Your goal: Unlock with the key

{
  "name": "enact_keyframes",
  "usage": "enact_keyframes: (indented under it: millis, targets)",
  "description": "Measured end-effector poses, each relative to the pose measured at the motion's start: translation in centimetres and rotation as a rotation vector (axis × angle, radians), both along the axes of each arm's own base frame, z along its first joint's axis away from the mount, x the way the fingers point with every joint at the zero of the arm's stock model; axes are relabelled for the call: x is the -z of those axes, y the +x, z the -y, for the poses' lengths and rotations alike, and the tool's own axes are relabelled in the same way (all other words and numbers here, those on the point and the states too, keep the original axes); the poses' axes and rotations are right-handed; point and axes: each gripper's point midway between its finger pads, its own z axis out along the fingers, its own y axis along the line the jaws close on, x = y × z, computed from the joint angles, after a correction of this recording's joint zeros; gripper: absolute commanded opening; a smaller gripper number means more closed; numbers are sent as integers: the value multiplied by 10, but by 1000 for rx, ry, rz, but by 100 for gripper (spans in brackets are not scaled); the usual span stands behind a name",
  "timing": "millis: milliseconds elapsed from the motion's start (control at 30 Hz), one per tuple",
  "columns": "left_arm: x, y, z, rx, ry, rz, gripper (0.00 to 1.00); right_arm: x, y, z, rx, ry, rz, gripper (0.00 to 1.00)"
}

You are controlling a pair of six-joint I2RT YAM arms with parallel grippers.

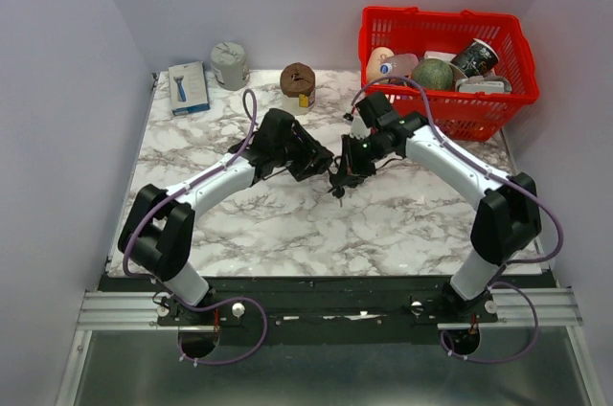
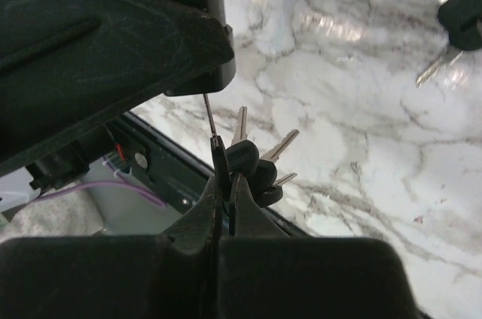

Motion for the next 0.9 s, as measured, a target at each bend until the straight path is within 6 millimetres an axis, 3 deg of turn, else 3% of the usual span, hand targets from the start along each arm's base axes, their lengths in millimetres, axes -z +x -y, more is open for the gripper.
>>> enact_keyframes:
  millis: [167,333,667,900]
  targets:
    - [-23,-25,12,23,-93,-68,0,-26,-26,15,3,3,-6,1]
    - [-41,-38,17,47,-133,-88,0,-46,-39,21,0,7,-18,1]
    - [-50,-54,19,67,-139,-129,0,-61,-59,27,39,9,-67,1]
    - [-40,-61,12,61,-99,-177,0,-58,-62,27,51,-15,-73,1]
